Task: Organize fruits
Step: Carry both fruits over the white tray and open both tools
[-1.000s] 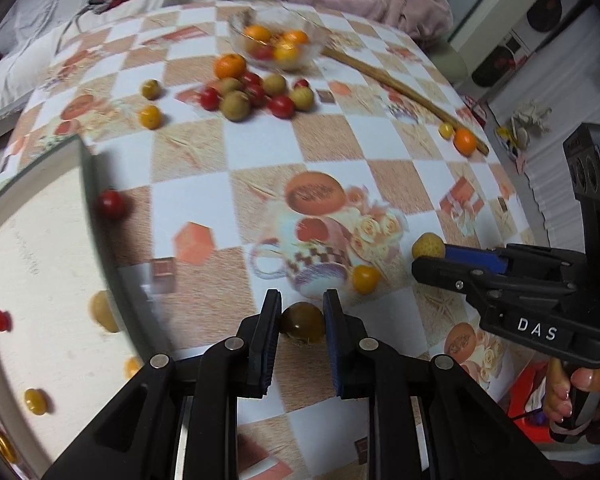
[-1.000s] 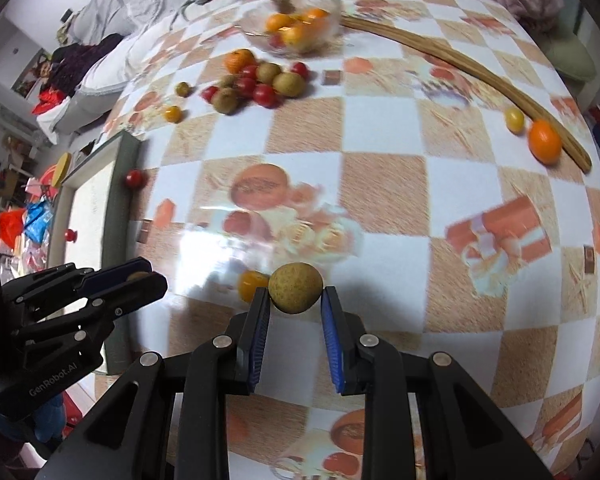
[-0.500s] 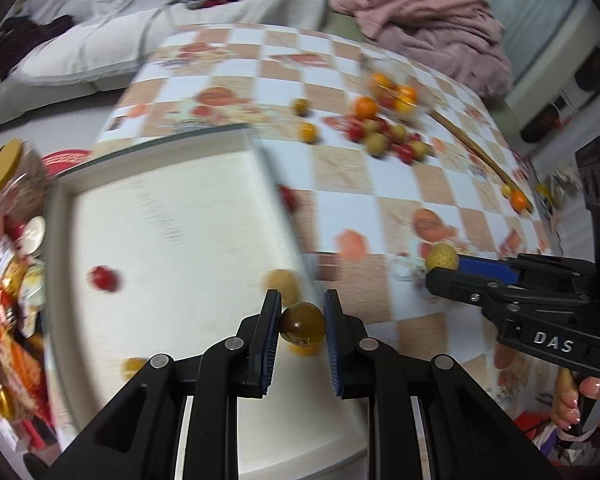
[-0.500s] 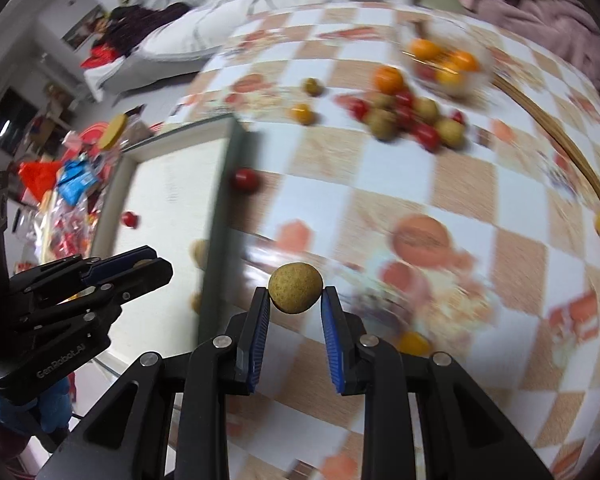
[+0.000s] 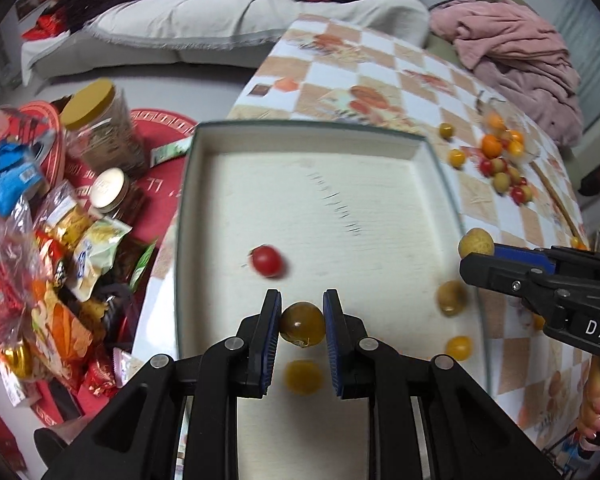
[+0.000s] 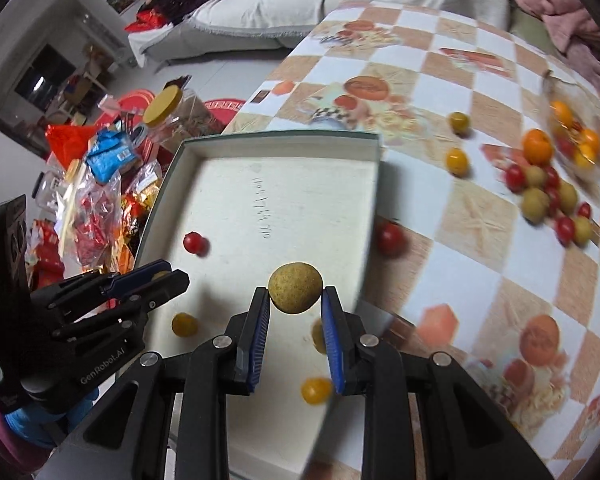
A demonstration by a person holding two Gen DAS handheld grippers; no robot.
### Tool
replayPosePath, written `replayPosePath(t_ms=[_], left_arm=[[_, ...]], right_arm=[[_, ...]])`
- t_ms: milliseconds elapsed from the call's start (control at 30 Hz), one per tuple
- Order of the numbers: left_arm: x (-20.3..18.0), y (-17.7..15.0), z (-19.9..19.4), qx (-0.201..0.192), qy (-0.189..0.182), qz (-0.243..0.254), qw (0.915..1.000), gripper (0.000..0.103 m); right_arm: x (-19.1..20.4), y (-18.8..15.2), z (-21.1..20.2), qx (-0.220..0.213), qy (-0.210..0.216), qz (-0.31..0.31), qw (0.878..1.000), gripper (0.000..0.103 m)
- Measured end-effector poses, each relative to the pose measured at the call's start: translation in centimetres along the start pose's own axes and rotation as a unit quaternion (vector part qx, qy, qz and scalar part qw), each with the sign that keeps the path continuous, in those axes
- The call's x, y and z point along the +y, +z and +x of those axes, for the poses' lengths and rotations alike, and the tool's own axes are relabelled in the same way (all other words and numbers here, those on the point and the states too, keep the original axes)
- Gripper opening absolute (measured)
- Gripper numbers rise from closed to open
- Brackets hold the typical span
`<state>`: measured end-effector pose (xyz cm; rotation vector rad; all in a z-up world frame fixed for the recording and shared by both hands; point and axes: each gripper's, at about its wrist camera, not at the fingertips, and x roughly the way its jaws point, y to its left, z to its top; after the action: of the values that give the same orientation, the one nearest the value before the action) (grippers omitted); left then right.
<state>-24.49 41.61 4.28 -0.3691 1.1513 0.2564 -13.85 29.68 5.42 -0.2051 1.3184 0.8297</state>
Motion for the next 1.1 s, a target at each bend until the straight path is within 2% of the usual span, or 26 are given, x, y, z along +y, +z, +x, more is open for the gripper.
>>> replayPosePath(t_ms=[400,467,533,600,633,667,767,933,1100], left_arm=[[0.5,-1.0,2.1,0.031,0.030,0.010,0.9990,0.023],[0.4,-1.2,2.2,0.032,0.034,0.015,0.9988,0.024],[0.2,-1.2,2.2,0.033,0.041,0.022,0.9984,0.028],[0.0,-1.2,2.1,0.032,0.044,0.025,0.9982,0.061],[-0.1,-1.2,1.8,0.020,0.051,0.025,0.9982,0.061],[-0.1,-1.2,1.6,0.016,0.051,0.027,0.9982,0.061],[-0.4,-1.1,1.8,0.026,0.050,0.029,0.9980,0.061],[-1.7,-0.7,1.3,0.027,0.049,0.040,0.9976,0.061],[-4.5,0.4,0.5,0.016,0.041,0.069,0.9966,0.061]], right_arm=[[0.6,0.9,5.4,0.069,-0.041,-0.026,0.996,0.030],[0.7,1.1,5.4,0.068,-0.043,-0.033,0.996,0.031],[0.7,1.3,5.4,0.068,-0.040,-0.030,0.996,0.038],[0.4,1.4,5.0,0.063,-0.030,-0.022,0.997,0.047],[0.4,1.5,4.8,0.059,-0.025,-0.019,0.998,0.049],[0.4,1.5,4.5,0.053,-0.020,-0.016,0.998,0.056],[0.5,1.6,2.9,0.028,-0.009,-0.011,1.000,0.084],[-1.2,1.1,-0.1,-0.007,-0.011,0.021,1.000,0.084],[-5.1,-0.3,-2.1,-0.017,-0.034,0.064,0.997,0.084]])
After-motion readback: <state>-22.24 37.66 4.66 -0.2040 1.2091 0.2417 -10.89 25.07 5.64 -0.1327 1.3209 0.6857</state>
